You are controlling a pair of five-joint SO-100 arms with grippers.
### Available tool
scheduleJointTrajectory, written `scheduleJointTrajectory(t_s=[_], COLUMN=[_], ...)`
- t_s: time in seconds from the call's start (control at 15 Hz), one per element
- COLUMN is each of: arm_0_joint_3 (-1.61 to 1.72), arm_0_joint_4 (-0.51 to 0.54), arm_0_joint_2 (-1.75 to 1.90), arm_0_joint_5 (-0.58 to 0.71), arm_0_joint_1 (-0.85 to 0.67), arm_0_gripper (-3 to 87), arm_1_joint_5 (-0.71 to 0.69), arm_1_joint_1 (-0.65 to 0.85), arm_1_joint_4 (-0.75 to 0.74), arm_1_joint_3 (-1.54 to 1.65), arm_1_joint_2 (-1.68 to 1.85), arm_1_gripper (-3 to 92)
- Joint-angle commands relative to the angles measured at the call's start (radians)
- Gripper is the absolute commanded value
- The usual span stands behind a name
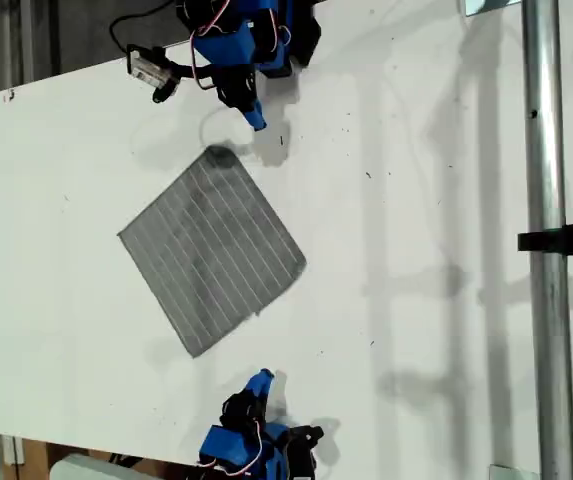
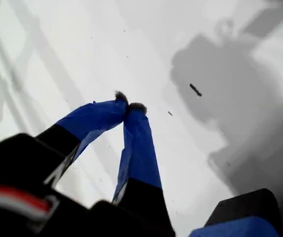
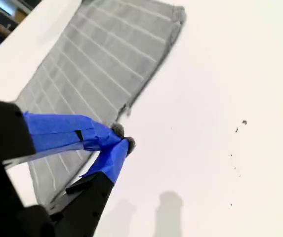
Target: Grasp corners of a towel and fold twice.
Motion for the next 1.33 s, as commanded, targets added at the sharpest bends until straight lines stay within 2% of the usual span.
scheduleJointTrajectory(t_s=[0.0, 0.2, 0.4, 0.53, 0.8, 1.0, 1.27], arm_0_joint_3=[-0.216, -0.391, -0.623, -0.750, -0.834, -0.831, -0.833], arm_0_joint_4=[-0.092, -0.146, -0.106, -0.107, -0.077, -0.071, -0.071], arm_0_joint_2=[-0.273, -0.517, -0.775, -0.905, -0.996, -0.999, -1.014], arm_0_joint_5=[0.000, 0.035, 0.094, 0.132, 0.152, 0.143, 0.138], arm_0_joint_1=[0.054, 0.101, 0.137, 0.156, 0.164, 0.170, 0.178], arm_0_gripper=[-2.9, -2.9, -2.9, -2.8, -0.4, 1.5, 3.5], arm_1_joint_5=[-0.133, -0.377, -0.540, -0.617, -0.687, -0.750, -0.865], arm_1_joint_1=[0.080, 0.267, 0.495, 0.591, 0.597, 0.607, 0.661], arm_1_joint_4=[0.044, 0.043, 0.000, -0.037, -0.054, -0.064, -0.021], arm_1_joint_3=[-0.201, -0.318, -0.347, -0.388, -0.595, -0.647, -0.769], arm_1_joint_2=[-0.176, -0.334, -0.390, -0.509, -0.792, -0.917, -1.031], arm_1_gripper=[-0.3, -0.3, 2.0, 12.7, 25.8, 31.6, 32.4])
